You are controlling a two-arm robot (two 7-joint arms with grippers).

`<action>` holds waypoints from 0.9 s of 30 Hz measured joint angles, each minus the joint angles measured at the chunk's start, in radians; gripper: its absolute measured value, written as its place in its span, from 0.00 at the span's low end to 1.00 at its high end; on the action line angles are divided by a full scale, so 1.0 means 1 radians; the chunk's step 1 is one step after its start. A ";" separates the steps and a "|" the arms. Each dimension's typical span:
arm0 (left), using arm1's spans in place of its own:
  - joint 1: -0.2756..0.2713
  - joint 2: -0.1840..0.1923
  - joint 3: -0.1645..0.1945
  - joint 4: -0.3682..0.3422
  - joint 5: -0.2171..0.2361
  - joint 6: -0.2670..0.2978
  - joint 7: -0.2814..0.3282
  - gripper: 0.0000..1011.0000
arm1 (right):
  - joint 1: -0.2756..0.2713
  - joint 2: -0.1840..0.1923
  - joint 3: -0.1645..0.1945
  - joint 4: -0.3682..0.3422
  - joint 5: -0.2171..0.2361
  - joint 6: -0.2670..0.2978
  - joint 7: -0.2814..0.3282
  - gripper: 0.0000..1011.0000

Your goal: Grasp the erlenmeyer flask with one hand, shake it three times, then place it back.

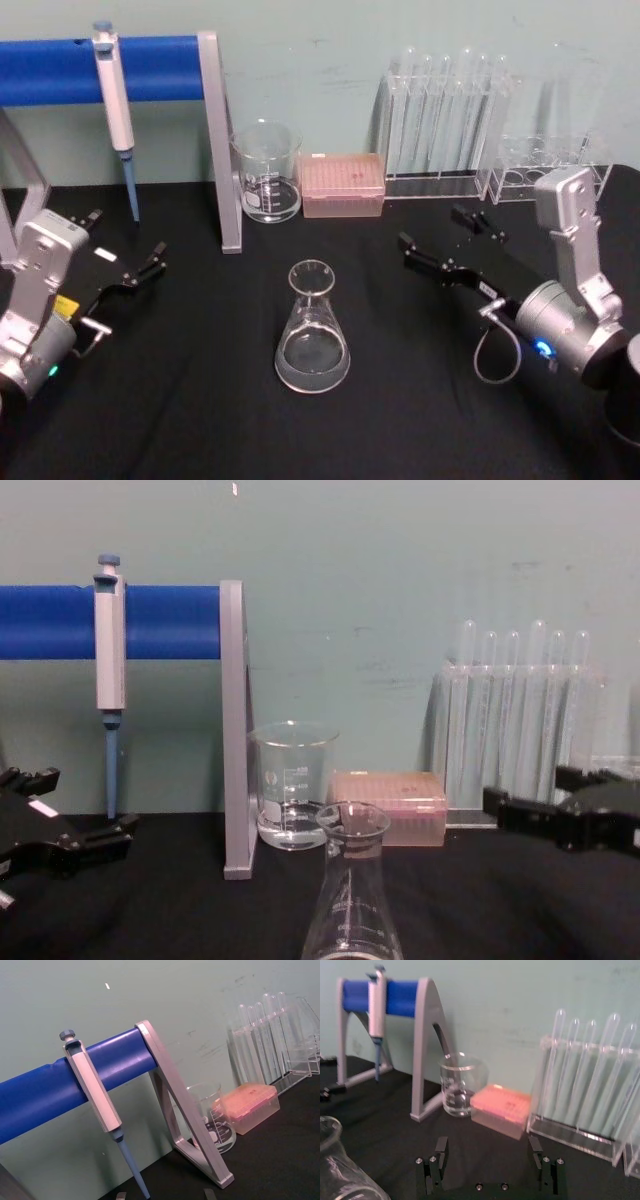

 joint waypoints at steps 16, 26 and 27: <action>0.000 0.000 0.000 0.000 0.000 0.000 0.000 0.99 | 0.008 -0.070 -0.013 0.085 -0.068 0.077 -0.046 0.99; 0.000 0.000 0.000 0.000 0.000 0.000 0.000 0.99 | 0.008 -0.089 0.007 0.097 -0.083 0.097 -0.036 0.99; 0.000 0.000 0.000 0.000 0.000 0.000 0.000 0.99 | 0.008 -0.089 0.007 0.096 -0.083 0.097 -0.036 0.99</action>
